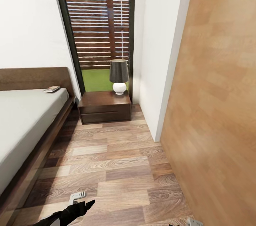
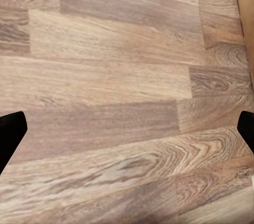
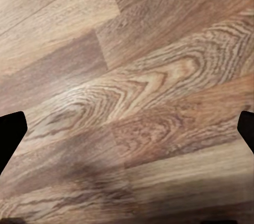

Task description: In the bedroom, move the book from the bed onto either nightstand, and place the two sandals side by side next to the bed.

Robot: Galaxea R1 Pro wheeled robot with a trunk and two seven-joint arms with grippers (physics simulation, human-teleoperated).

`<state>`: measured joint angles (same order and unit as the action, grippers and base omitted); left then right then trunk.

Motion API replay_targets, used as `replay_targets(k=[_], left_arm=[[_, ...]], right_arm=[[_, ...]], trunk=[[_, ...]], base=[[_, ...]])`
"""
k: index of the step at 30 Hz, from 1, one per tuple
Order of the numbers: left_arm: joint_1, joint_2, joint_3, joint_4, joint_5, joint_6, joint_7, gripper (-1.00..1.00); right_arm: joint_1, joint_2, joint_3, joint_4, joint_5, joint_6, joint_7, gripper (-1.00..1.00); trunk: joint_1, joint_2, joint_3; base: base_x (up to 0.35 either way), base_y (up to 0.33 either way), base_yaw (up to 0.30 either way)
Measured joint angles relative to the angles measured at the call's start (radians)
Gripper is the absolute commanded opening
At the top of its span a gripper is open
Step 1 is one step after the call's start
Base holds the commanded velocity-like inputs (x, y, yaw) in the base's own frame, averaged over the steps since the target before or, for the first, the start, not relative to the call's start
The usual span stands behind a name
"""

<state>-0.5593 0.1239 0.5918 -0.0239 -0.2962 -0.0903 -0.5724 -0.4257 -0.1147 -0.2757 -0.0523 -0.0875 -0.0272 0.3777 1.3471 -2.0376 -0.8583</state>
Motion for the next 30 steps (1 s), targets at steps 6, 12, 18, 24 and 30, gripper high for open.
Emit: replay_targets(k=[6,12,18,24,30], left_arm=[[0.0,0.0,0.0,0.0,0.0,0.0,0.0,1.0],[0.0,0.0,0.0,0.0,0.0,0.0,0.0,1.0],[0.0,0.0,0.0,0.0,0.0,0.0,0.0,1.0],[0.0,0.0,0.0,0.0,0.0,0.0,0.0,1.0],[0.0,0.0,0.0,0.0,0.0,0.0,0.0,1.0]], right_arm=[[0.0,0.0,0.0,0.0,0.001,0.0,0.0,1.0],[0.0,0.0,0.0,0.0,0.001,0.0,0.0,1.0],[0.0,0.0,0.0,0.0,0.002,0.0,0.001,1.0],[0.0,0.001,0.0,0.0,0.002,0.0,0.0,1.0],[0.0,0.002,0.0,0.0,0.002,0.0,0.0,1.0]], trunk=[[-0.001,0.0,0.0],[0.0,0.0,0.0],[0.0,0.0,0.0],[0.0,0.0,0.0],[0.0,0.0,0.0]], base=[[0.275,0.0,0.0],[0.296,0.0,0.0],[0.277,0.0,0.0],[0.278,0.0,0.0],[0.124,0.0,0.101]])
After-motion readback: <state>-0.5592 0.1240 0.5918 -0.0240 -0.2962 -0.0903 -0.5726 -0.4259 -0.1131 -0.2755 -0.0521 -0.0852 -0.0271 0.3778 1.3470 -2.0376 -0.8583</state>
